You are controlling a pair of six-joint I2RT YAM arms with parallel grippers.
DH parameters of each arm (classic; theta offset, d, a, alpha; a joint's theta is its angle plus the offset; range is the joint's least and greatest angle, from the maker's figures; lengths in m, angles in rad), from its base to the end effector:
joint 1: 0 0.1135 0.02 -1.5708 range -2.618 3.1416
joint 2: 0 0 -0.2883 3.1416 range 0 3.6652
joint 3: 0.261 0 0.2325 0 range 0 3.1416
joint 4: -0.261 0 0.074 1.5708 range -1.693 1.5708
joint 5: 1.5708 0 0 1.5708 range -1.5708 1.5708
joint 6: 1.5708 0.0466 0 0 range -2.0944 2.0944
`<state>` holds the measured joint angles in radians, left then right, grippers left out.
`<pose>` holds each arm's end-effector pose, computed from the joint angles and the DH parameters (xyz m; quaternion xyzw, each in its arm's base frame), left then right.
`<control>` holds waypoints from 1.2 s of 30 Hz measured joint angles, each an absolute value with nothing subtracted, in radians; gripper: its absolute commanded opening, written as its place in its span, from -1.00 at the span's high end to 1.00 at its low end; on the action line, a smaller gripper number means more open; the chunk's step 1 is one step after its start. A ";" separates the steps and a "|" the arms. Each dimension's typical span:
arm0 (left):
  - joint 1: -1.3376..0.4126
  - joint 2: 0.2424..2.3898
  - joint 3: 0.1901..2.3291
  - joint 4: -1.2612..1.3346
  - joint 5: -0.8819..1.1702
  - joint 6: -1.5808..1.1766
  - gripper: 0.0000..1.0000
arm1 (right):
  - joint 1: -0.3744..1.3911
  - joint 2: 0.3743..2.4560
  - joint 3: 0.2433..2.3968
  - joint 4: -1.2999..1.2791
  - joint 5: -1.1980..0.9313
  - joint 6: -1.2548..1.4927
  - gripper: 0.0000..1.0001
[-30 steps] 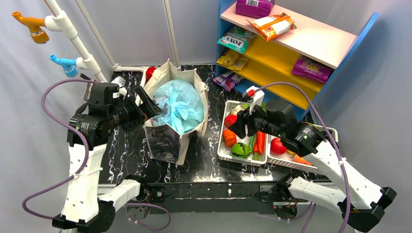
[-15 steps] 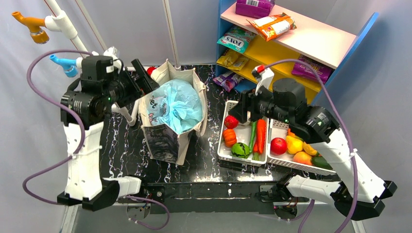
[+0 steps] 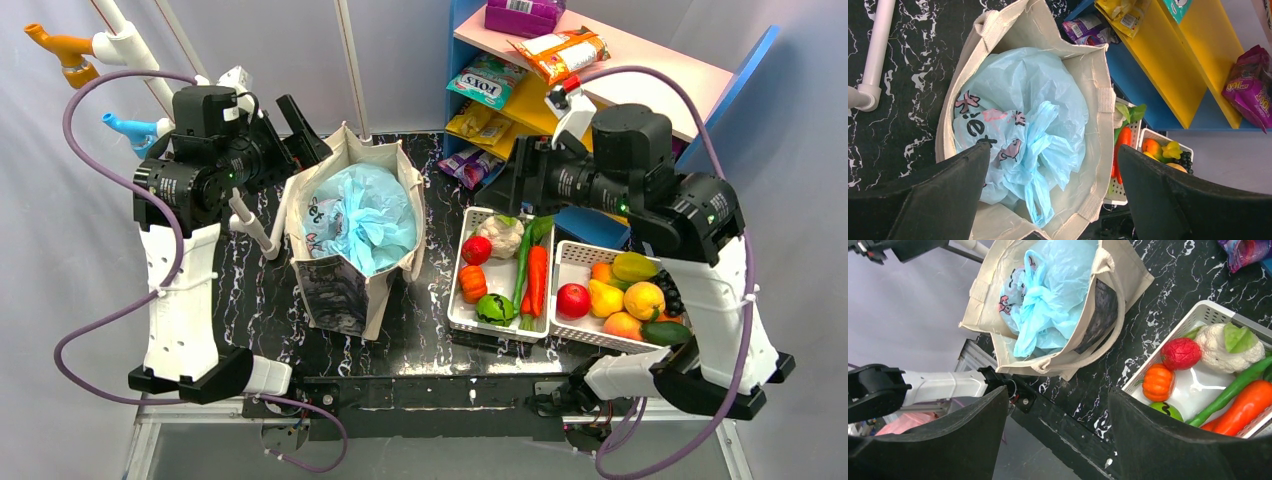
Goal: Place the food into the grocery bag and tie it
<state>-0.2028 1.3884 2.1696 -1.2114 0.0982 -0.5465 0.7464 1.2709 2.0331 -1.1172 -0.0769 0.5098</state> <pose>0.1895 -0.0436 0.5476 -0.1177 0.8329 -0.2358 0.4867 0.1215 0.1173 0.5456 -0.1186 0.8119 0.3609 0.4433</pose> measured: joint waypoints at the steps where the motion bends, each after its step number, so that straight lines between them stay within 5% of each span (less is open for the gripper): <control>1: -0.203 1.388 2.170 -1.211 0.099 -0.543 -0.99 | 0.737 1.296 2.081 -1.147 -0.082 0.516 -0.60; 16: -0.203 1.368 2.118 -1.205 0.113 -0.512 -0.99 | 0.636 1.255 2.022 -1.266 -0.185 0.580 -0.74; 36: -0.203 1.330 2.094 -1.204 0.116 -0.482 -0.99 | 0.492 1.129 1.769 -1.057 -0.490 0.607 -0.82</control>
